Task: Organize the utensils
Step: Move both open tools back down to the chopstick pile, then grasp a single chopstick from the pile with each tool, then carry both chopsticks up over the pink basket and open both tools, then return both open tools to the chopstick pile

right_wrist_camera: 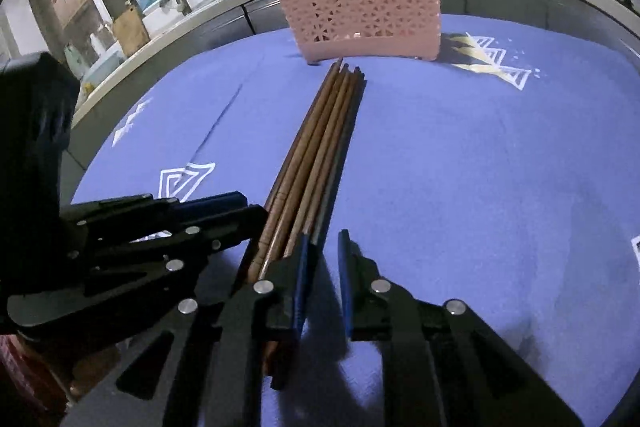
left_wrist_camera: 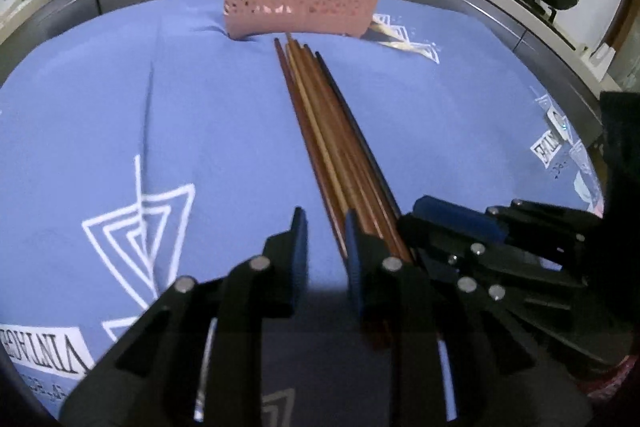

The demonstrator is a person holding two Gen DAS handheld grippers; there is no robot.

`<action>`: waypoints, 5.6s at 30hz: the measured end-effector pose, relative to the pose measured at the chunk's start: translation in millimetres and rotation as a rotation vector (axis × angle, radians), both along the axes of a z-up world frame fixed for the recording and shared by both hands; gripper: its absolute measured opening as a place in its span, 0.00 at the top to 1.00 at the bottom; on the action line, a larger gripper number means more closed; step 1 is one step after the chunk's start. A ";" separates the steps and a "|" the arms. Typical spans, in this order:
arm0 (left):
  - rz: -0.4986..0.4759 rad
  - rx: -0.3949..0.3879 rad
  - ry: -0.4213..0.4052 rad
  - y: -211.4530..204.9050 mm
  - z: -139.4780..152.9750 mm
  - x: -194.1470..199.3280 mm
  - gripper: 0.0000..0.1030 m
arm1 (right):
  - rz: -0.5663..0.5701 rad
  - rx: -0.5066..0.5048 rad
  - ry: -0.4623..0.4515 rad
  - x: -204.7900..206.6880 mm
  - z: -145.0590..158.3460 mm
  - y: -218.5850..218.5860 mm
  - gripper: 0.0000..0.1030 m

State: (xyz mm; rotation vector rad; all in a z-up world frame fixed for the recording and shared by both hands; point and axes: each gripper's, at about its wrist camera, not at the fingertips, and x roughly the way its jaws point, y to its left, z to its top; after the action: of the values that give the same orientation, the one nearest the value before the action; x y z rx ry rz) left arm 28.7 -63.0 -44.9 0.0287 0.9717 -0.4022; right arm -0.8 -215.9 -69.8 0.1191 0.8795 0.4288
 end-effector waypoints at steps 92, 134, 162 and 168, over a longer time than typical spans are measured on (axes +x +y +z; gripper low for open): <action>-0.010 -0.044 -0.293 48.2 131.4 35.8 0.95 | 0.001 0.116 -0.390 48.5 130.5 -52.0 0.95; 0.142 -0.067 -0.584 7.2 211.9 156.8 0.95 | -0.297 0.192 -0.740 157.2 189.0 -27.0 0.95; 0.125 -0.137 -0.257 63.6 95.3 4.8 0.62 | -0.197 0.156 -0.303 7.0 91.4 -54.7 0.80; 0.045 -0.123 -0.061 41.1 25.9 -17.5 0.62 | -0.087 0.047 -0.017 -3.1 15.6 -25.1 0.82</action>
State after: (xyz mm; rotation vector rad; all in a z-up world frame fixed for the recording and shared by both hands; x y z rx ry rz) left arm 11.2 -21.9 -19.0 -0.0919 0.8847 -0.4168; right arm -3.9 -240.9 -54.2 0.1964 0.8445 0.3689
